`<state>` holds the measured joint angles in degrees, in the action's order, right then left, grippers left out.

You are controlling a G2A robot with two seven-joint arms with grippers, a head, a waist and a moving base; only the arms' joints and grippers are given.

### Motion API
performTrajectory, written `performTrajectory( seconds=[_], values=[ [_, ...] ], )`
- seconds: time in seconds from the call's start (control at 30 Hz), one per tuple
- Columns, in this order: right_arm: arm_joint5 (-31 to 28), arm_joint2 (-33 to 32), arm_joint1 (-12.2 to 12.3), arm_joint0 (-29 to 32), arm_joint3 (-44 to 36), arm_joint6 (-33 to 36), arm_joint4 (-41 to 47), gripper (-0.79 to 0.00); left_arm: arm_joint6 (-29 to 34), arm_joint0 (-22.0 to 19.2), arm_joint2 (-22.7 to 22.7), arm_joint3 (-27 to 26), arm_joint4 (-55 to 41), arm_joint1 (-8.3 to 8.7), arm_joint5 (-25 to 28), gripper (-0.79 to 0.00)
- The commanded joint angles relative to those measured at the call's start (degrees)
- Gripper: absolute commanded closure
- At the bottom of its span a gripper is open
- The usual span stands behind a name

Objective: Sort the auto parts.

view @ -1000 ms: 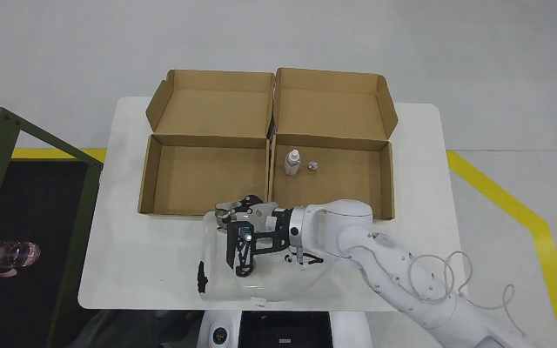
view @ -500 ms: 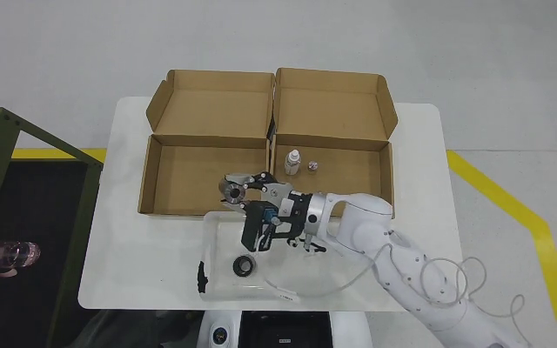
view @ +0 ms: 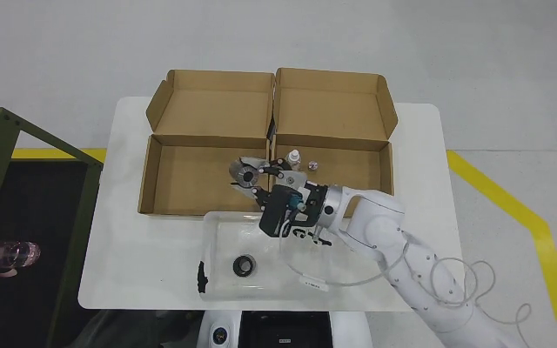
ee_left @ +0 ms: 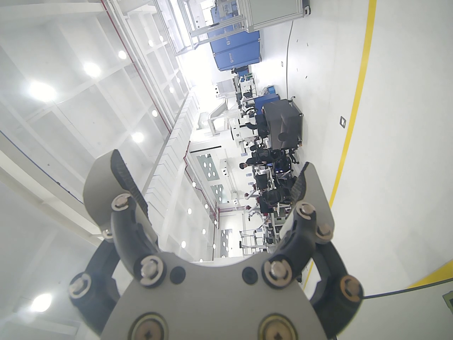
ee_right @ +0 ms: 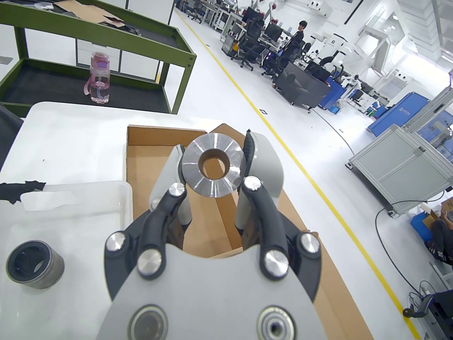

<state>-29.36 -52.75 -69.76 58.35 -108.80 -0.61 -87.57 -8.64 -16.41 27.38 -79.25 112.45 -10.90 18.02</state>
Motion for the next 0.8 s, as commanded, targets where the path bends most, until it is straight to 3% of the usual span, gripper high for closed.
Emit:
performTrajectory(
  seconds=[0.0,0.37,0.77],
  values=[
    [0.1,-0.3,-0.1,-0.2,0.6,-0.5,0.3,0.000,0.0,0.0,0.0,0.0,0.0,0.00,0.0,-0.785],
    [0.7,-1.2,-0.6,-1.9,4.2,-1.7,2.5,0.000,0.0,0.0,0.0,0.0,0.0,0.00,0.0,-0.785],
    [-1.3,4.0,-2.9,-9.3,13.1,3.1,5.6,0.000,0.0,0.0,0.0,0.0,0.0,0.00,0.0,-0.785]
  ],
)
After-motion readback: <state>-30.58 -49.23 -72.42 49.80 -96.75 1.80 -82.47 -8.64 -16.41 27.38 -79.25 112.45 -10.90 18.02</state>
